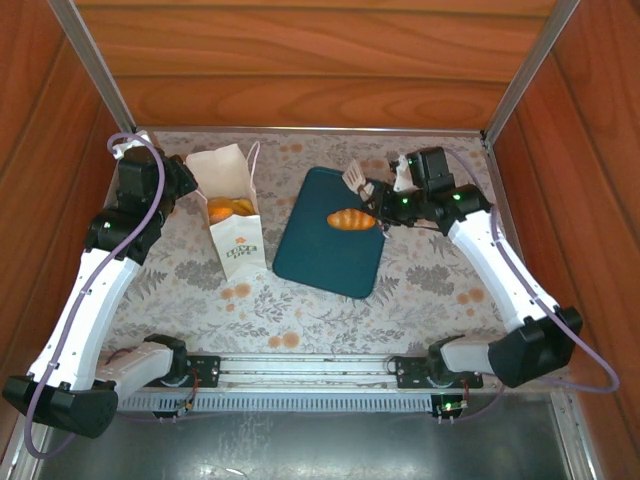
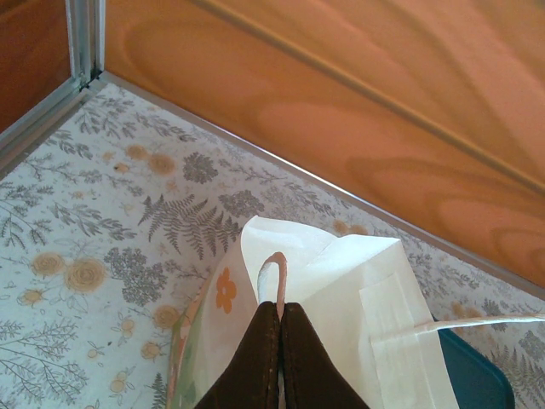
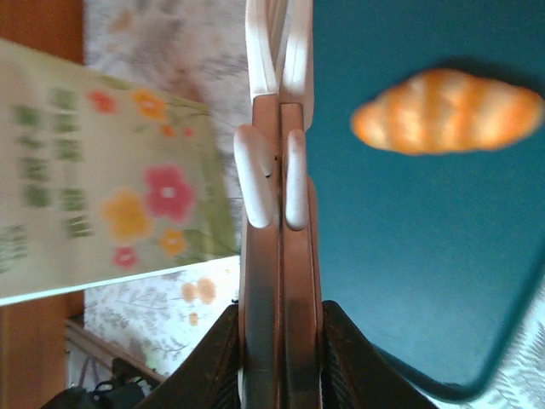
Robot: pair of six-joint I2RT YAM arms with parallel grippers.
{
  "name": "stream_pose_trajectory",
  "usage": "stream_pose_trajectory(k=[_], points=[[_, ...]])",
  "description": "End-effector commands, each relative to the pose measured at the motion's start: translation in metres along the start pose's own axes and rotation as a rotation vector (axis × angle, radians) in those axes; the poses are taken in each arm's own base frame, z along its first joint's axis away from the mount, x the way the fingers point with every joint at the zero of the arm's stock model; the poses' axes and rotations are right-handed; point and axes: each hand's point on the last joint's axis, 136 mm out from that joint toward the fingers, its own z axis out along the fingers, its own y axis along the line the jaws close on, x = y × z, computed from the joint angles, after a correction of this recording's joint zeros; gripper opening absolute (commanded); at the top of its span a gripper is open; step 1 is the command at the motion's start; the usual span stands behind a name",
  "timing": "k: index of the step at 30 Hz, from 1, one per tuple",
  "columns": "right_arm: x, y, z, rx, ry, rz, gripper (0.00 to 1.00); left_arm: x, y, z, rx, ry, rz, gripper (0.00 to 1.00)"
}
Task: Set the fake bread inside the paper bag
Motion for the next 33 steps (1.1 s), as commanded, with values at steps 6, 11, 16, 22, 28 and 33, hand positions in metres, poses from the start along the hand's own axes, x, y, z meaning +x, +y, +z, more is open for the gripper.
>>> stream_pose_trajectory(k=[6, 11, 16, 22, 28, 33], points=[[-0.018, -0.056, 0.031, 0.051, 0.008, 0.080, 0.22, -0.010, -0.004, -0.003, 0.015, -0.022, -0.023, 0.00], [-0.021, -0.078, 0.046, 0.094, 0.031, 0.105, 0.21, -0.009, -0.004, -0.002, 0.013, -0.018, -0.024, 0.00], [-0.024, -0.093, 0.056, 0.126, 0.047, 0.119, 0.20, -0.007, -0.003, -0.001, 0.010, -0.014, -0.022, 0.00], [-0.011, -0.103, 0.065, 0.140, 0.111, 0.141, 0.19, -0.008, -0.003, -0.002, 0.011, -0.017, -0.024, 0.00], [0.010, -0.103, 0.062, 0.122, 0.152, 0.180, 0.18, -0.008, -0.002, -0.002, 0.009, -0.019, -0.020, 0.00], [0.031, -0.099, 0.053, 0.097, 0.193, 0.232, 0.15, -0.007, -0.002, -0.002, 0.007, -0.017, -0.021, 0.00]])
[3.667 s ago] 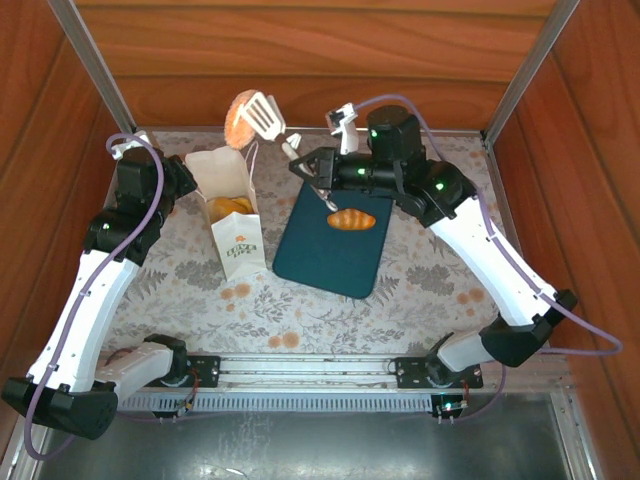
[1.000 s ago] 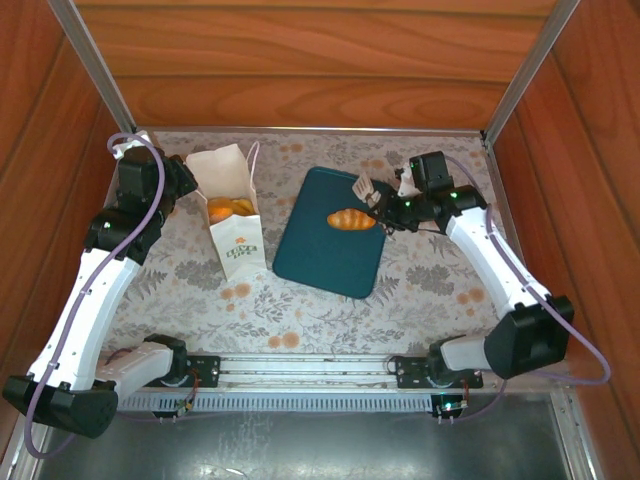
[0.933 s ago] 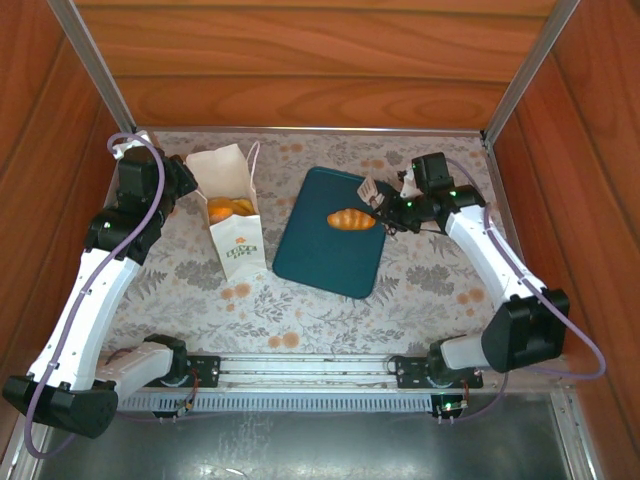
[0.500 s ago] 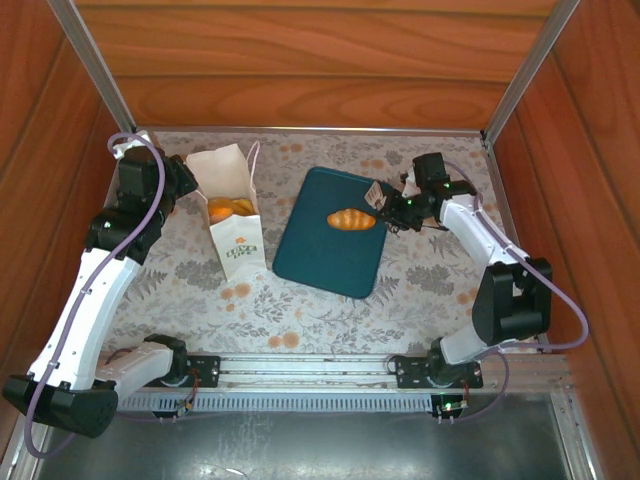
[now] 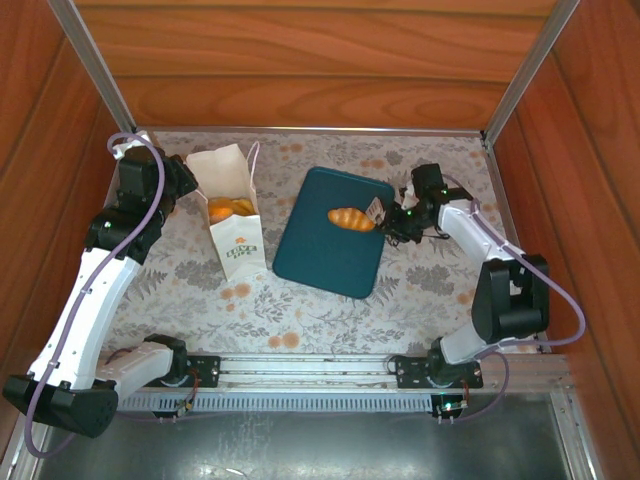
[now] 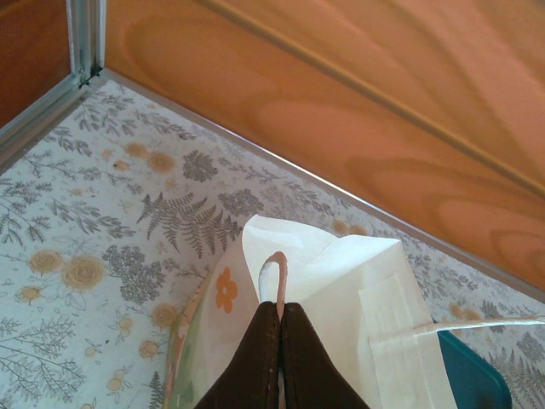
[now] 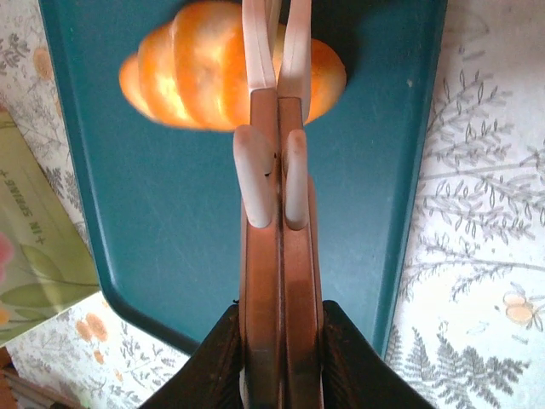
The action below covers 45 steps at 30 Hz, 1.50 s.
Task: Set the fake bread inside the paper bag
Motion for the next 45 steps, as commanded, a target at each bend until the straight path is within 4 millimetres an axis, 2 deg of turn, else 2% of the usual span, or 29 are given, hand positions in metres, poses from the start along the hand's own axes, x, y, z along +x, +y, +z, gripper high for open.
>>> stream_pose_trajectory(k=[1, 8, 11, 16, 20, 26, 32, 45], points=[[0.019, 0.009, -0.011, -0.065, 0.041, 0.033, 0.15, -0.008, -0.002, -0.003, 0.009, -0.020, -0.011, 0.00], [0.047, 0.026, -0.017, -0.189, 0.094, 0.097, 0.15, -0.008, -0.001, -0.004, 0.008, -0.022, -0.011, 0.00], [0.055, 0.031, -0.024, -0.190, 0.090, 0.091, 0.15, -0.008, -0.001, -0.005, 0.009, -0.024, -0.011, 0.00], [0.048, 0.014, -0.048, -0.022, -0.007, 0.068, 0.13, -0.007, -0.001, -0.003, 0.009, -0.020, -0.015, 0.00], [0.042, 0.023, -0.057, 0.009, -0.034, -0.034, 0.18, -0.007, -0.001, -0.003, 0.008, -0.019, -0.015, 0.00], [0.042, 0.044, -0.049, 0.038, -0.006, -0.198, 0.35, -0.008, -0.001, -0.003, 0.007, -0.022, -0.014, 0.00], [0.043, 0.053, -0.037, 0.085, 0.022, -0.297, 0.43, -0.008, -0.002, -0.003, 0.007, -0.021, -0.015, 0.00], [0.044, 0.047, -0.001, 0.188, 0.096, -0.371, 0.44, -0.008, -0.002, -0.002, 0.007, -0.021, -0.015, 0.00]])
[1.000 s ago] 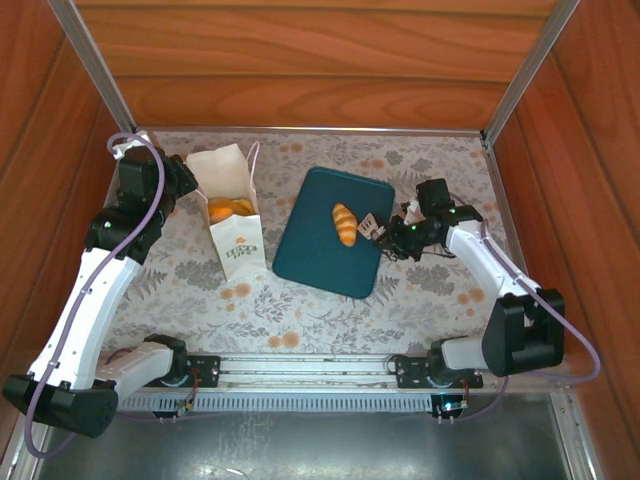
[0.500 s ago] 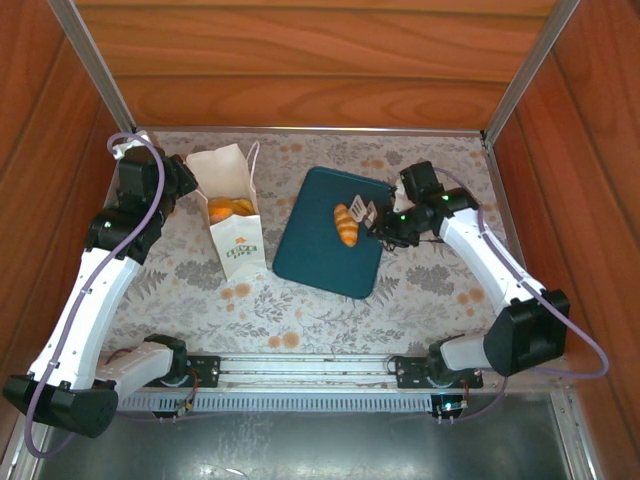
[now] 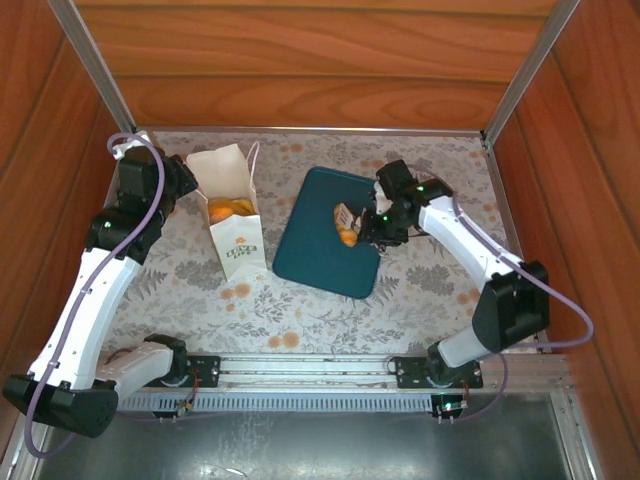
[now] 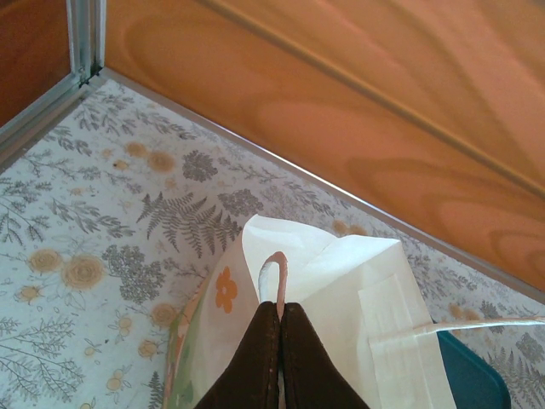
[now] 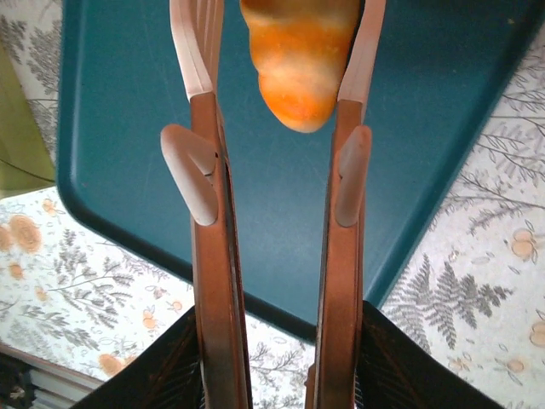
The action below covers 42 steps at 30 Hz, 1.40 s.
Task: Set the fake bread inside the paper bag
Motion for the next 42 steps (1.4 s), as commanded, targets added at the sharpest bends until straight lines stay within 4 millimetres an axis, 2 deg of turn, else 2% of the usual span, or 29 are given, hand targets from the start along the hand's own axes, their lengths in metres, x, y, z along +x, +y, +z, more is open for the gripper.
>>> stream_pose_trajectory(k=[1, 5, 8, 11, 16, 23, 26, 31, 35, 39, 42], points=[[-0.003, 0.003, 0.005, 0.020, 0.006, -0.045, 0.44, -0.008, -0.002, -0.002, 0.007, -0.020, -0.012, 0.00], [-0.005, 0.006, 0.013, 0.019, 0.021, -0.050, 0.41, -0.008, -0.003, -0.003, 0.011, -0.019, -0.013, 0.00], [-0.006, 0.007, 0.015, 0.019, 0.028, -0.047, 0.32, -0.009, -0.002, -0.003, 0.009, -0.024, -0.014, 0.00], [-0.007, 0.008, 0.011, 0.019, 0.014, -0.045, 0.21, -0.010, -0.003, -0.004, 0.011, -0.024, -0.015, 0.00], [-0.014, 0.015, -0.011, -0.001, -0.051, -0.032, 0.15, -0.009, -0.003, -0.003, 0.011, -0.022, -0.014, 0.00], [-0.027, 0.043, -0.068, -0.111, -0.195, -0.013, 0.13, -0.010, -0.003, -0.004, 0.013, -0.023, -0.015, 0.00], [-0.038, 0.063, -0.104, -0.195, -0.289, -0.025, 0.13, -0.010, -0.003, -0.005, 0.012, -0.026, -0.015, 0.00], [-0.053, 0.106, -0.177, -0.363, -0.448, -0.084, 0.12, -0.010, -0.002, -0.006, 0.012, -0.029, -0.014, 0.00], [-0.055, 0.144, -0.219, -0.453, -0.518, -0.174, 0.12, -0.010, -0.002, -0.005, 0.012, -0.026, -0.015, 0.00], [-0.048, 0.186, -0.241, -0.529, -0.537, -0.274, 0.12, -0.010, -0.003, -0.005, 0.013, -0.025, -0.017, 0.00], [-0.039, 0.214, -0.246, -0.568, -0.529, -0.345, 0.12, -0.009, -0.003, -0.004, 0.012, -0.025, -0.018, 0.00]])
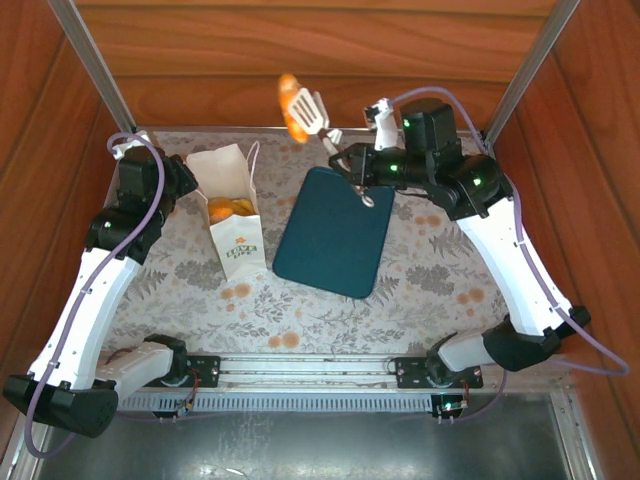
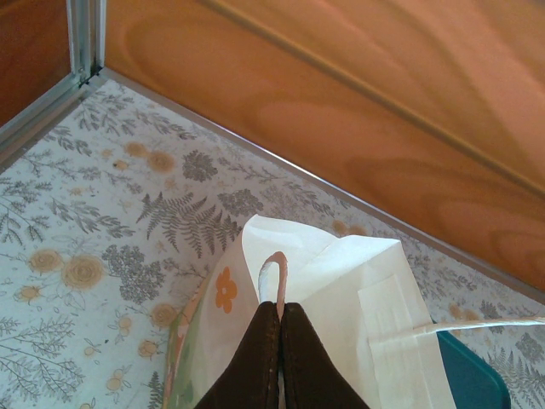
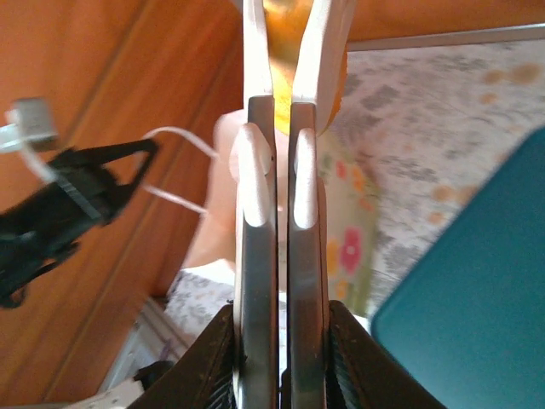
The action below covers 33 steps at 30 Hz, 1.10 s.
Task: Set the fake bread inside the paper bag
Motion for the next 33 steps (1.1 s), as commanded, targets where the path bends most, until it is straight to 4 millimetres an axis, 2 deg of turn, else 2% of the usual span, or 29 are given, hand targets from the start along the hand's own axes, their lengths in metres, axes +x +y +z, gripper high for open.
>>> stream_pose_trajectory(k=[1, 4, 9, 14, 22, 25, 27, 29, 33], points=[[0.000, 0.034, 0.012, -0.090, 0.017, -0.064, 0.12, -0.009, -0.003, -0.004, 0.013, -0.024, -0.019, 0.00], [0.009, 0.053, 0.023, -0.124, 0.050, -0.108, 0.12, -0.009, -0.003, -0.005, 0.013, -0.026, -0.019, 0.00], [0.027, 0.066, 0.044, -0.135, 0.113, -0.153, 0.12, -0.010, -0.002, -0.005, 0.012, -0.026, -0.019, 0.00], [0.045, 0.065, 0.065, -0.136, 0.182, -0.148, 0.12, -0.010, -0.002, -0.006, 0.012, -0.028, -0.019, 0.00], [0.066, 0.049, 0.093, -0.105, 0.257, -0.118, 0.14, -0.009, -0.002, -0.006, 0.013, -0.026, -0.021, 0.00], [0.070, 0.047, 0.095, -0.104, 0.265, -0.113, 0.22, -0.009, -0.002, -0.006, 0.013, -0.027, -0.020, 0.00], [0.077, 0.039, 0.110, -0.088, 0.298, -0.102, 0.28, -0.010, -0.002, -0.007, 0.013, -0.030, -0.020, 0.00], [0.079, 0.038, 0.112, -0.086, 0.306, -0.100, 0.36, -0.010, -0.001, -0.006, 0.011, -0.029, -0.020, 0.00], [0.080, 0.040, 0.113, -0.096, 0.307, -0.096, 0.44, -0.009, -0.001, -0.007, 0.012, -0.029, -0.020, 0.00]])
